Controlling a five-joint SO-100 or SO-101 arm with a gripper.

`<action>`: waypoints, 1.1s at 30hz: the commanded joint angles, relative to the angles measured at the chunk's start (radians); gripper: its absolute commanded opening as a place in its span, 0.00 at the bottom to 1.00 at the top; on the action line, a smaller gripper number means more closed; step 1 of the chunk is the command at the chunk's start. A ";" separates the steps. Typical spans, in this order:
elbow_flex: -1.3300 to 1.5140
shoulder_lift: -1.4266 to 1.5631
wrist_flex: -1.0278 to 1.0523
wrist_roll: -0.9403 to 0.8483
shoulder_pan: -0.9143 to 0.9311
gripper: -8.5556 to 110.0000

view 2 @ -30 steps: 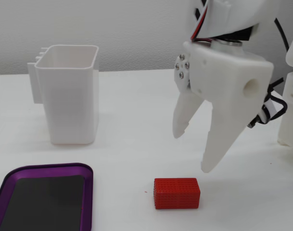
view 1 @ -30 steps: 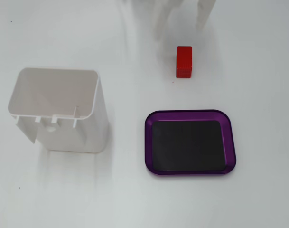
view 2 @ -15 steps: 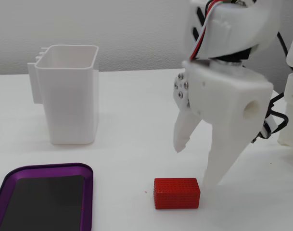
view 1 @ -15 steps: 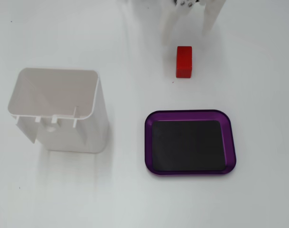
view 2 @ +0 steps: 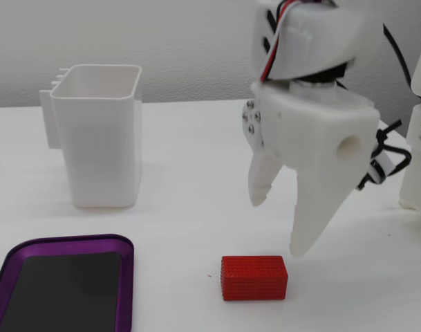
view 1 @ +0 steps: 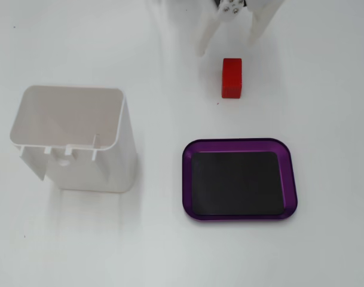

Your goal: Pick up the cube and place it in the box.

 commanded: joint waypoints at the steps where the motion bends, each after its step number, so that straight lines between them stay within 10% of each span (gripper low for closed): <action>1: -0.049 0.063 0.075 -0.094 0.058 0.31; 33: -0.414 -0.425 0.035 -0.014 -0.012 0.30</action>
